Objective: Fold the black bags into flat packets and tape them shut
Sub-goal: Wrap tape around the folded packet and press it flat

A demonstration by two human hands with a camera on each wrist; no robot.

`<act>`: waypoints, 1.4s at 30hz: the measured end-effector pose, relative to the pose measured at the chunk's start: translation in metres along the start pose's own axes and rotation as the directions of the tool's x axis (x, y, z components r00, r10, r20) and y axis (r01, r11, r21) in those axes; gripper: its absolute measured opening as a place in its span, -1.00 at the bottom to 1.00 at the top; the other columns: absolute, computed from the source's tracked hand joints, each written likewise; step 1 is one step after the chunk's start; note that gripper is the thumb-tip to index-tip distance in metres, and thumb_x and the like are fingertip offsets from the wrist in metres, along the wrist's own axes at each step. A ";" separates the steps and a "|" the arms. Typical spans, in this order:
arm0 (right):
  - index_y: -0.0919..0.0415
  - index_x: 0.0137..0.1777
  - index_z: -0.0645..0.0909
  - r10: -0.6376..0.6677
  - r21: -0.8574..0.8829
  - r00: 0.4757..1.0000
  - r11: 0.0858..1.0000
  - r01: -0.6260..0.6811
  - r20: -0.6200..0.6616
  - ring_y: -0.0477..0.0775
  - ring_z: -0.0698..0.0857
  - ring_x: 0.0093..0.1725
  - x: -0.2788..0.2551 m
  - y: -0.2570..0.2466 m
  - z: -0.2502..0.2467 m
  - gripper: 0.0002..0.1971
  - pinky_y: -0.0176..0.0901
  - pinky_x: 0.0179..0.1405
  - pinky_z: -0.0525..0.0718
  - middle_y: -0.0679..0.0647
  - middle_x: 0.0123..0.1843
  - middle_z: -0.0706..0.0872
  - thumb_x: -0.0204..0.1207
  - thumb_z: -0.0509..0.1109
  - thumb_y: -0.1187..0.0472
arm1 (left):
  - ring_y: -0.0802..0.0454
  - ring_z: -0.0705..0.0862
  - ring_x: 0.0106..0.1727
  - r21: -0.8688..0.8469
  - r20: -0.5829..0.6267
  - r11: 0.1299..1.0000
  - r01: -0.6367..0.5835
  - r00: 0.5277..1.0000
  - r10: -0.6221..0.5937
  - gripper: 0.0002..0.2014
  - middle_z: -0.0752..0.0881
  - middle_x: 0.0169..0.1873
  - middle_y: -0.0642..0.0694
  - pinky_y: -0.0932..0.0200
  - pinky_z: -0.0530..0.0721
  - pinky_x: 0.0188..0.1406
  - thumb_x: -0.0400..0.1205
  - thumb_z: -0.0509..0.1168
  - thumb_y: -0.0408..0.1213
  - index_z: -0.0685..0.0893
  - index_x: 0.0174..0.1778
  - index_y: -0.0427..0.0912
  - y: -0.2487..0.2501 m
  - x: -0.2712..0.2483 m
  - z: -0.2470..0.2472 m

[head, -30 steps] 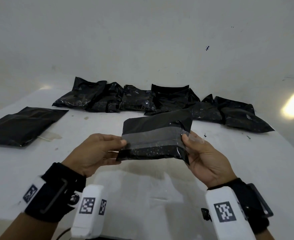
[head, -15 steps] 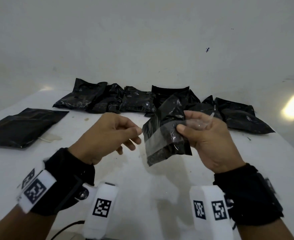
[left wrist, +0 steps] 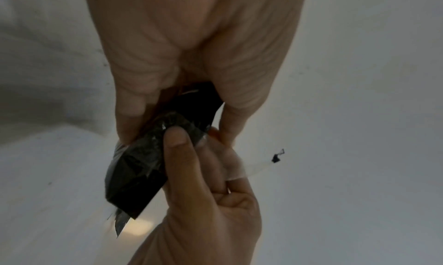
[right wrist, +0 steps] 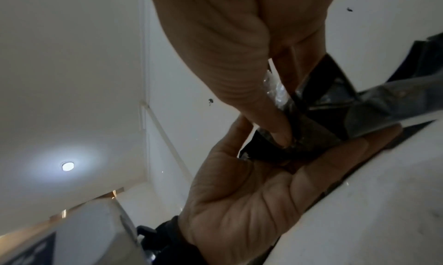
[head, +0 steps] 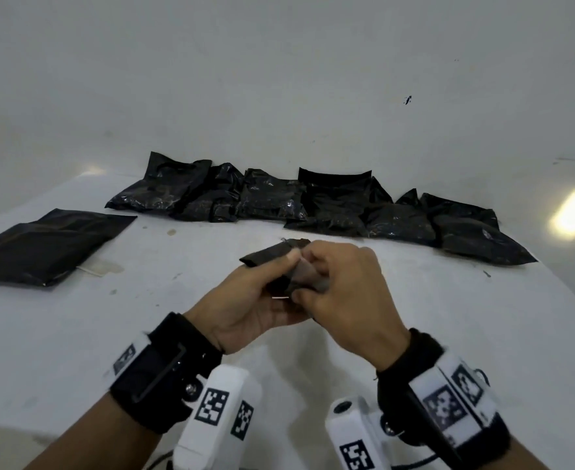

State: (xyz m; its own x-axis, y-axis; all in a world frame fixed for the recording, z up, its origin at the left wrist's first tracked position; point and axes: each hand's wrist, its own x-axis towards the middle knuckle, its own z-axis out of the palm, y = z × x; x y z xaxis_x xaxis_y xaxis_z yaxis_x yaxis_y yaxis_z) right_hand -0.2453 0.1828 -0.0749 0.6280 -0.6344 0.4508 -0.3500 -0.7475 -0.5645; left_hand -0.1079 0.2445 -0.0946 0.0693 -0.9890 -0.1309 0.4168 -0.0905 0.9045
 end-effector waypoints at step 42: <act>0.00 -0.11 0.63 -0.007 -0.229 0.992 0.973 -0.022 -0.126 -0.06 0.53 -0.10 -0.037 0.011 0.023 -0.61 -0.31 -0.35 0.50 -0.17 -0.12 0.56 0.15 0.70 0.33 | -0.22 0.64 -0.11 -0.474 0.040 0.876 0.088 0.996 -0.078 -0.61 0.70 0.07 -0.38 -0.19 0.71 0.06 0.59 0.10 -0.40 0.64 0.29 -0.39 -0.046 -0.002 -0.017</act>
State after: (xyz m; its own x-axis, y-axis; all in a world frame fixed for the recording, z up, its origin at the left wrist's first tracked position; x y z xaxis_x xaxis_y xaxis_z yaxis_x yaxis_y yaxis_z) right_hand -0.2558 0.2026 -0.1136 0.5380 -0.6486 0.5384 -0.5135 -0.7587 -0.4009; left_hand -0.1118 0.2528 -0.1433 0.0003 -0.9827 -0.1850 0.8011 -0.1105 0.5883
